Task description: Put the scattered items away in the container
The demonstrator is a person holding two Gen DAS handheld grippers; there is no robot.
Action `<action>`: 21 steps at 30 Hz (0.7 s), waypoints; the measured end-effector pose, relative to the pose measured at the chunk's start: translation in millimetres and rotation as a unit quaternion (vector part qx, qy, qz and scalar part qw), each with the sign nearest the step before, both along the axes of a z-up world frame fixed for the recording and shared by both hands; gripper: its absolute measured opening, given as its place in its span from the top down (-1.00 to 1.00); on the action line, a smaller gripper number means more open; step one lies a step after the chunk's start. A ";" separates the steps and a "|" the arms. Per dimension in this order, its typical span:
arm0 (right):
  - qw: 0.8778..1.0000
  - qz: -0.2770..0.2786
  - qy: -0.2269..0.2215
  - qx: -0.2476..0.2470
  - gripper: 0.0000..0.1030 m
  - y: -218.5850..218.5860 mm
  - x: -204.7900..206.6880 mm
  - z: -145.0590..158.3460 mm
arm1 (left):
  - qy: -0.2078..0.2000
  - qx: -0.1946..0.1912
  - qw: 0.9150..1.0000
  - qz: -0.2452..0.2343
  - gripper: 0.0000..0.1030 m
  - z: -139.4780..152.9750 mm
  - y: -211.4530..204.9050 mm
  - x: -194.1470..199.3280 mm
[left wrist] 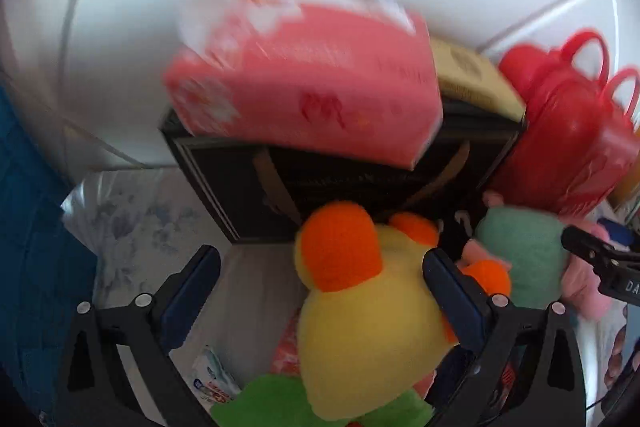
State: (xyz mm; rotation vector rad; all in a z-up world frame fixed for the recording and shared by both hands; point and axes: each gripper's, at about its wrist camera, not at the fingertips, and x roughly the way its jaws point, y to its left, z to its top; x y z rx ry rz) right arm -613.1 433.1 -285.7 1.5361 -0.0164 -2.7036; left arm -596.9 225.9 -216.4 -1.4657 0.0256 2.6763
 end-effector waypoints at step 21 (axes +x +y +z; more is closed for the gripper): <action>0.998 0.065 -0.016 -0.022 -0.99 31.8 150.8 25.7 | 0.088 -0.045 0.995 -0.008 -0.99 66.9 -25.2 146.6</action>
